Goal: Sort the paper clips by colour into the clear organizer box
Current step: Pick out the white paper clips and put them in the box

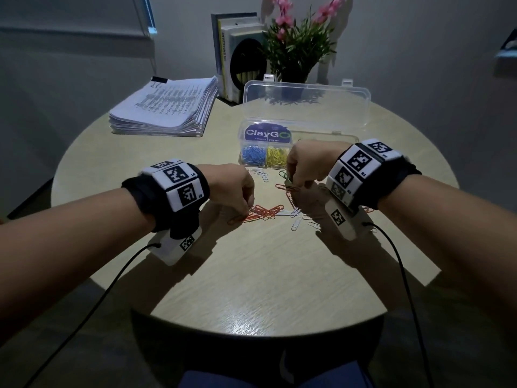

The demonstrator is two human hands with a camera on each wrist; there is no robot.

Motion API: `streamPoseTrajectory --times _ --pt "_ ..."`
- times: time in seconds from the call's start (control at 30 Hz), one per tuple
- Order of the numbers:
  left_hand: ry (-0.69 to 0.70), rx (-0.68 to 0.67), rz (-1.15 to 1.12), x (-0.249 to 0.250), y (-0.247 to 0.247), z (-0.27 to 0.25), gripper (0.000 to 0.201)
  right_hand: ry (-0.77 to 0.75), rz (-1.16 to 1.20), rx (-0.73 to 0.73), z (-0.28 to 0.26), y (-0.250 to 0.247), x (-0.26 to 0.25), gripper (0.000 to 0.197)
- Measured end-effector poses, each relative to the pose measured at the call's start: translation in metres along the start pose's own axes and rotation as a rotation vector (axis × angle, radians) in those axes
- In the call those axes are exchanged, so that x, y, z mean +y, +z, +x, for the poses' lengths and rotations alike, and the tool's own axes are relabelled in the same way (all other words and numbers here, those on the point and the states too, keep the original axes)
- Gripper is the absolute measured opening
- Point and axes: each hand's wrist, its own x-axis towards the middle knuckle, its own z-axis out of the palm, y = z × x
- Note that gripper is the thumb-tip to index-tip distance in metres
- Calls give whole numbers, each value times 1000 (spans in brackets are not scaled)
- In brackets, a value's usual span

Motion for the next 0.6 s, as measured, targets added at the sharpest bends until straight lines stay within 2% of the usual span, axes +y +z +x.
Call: streamPoseTrajectory --times 0.1,0.27,0.37,0.5,0.6 --pt "-4 -2 -21 -1 2 -1 4 -6 21 -54 -4 1 1 7" --pt "-13 -27 15 -5 3 -5 11 -57 -111 -71 -13 5 -4 12" --pt "3 -16 37 -7 3 -9 13 -72 -38 -68 -17 10 -5 20" --pt "33 78 -122 -11 -3 -13 8 -61 -32 -45 -17 14 -6 22" --pt "13 81 -340 -15 -6 -13 4 -101 8 15 -16 14 -12 12"
